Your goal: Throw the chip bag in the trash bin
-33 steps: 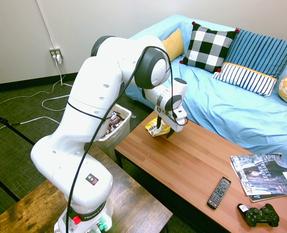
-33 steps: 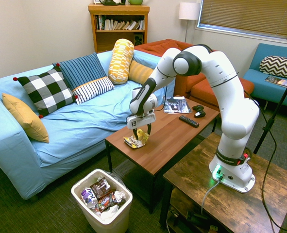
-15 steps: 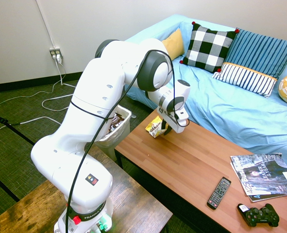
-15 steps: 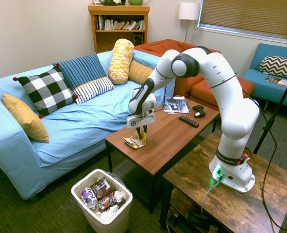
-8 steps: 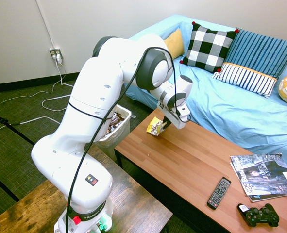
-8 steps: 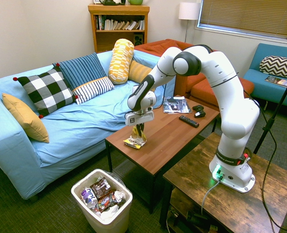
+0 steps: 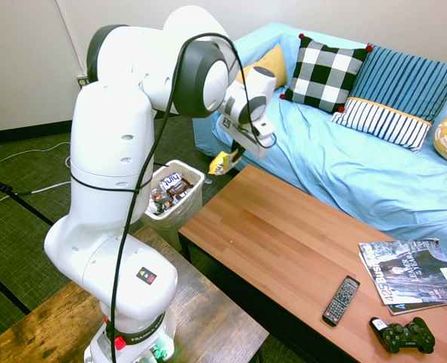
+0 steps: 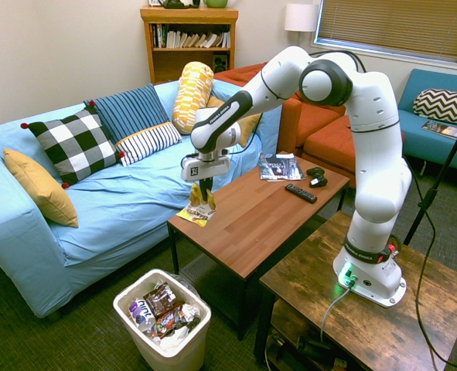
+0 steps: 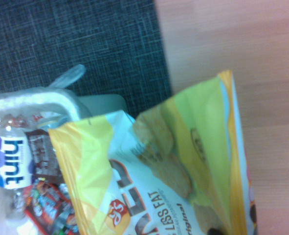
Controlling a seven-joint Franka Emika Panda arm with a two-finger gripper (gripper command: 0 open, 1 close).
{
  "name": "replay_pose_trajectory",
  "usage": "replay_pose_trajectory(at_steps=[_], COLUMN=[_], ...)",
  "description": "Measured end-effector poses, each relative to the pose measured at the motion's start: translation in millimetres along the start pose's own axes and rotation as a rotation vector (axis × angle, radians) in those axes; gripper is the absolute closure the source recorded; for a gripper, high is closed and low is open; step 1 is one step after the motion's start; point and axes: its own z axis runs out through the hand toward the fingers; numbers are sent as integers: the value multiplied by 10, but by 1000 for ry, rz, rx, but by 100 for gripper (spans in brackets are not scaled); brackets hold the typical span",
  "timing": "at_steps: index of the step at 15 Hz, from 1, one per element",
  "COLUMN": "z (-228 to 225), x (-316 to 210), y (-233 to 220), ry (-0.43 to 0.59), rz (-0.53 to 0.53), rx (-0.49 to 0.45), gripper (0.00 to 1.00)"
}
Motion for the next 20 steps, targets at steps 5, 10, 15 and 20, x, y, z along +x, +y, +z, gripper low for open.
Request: replay_pose_trajectory(at_steps=[5, 10, 15, 20], z=[632, 1643, 2187, 2243], x=[-1433, -2031, -2081, -1973], y=[-523, -904, -1082, -1187], ry=[76, 118, 152, 169], rz=[-139, -236, -272, -265], rx=[-119, -209, -262, -253], gripper=[100, 0, 0, 0])
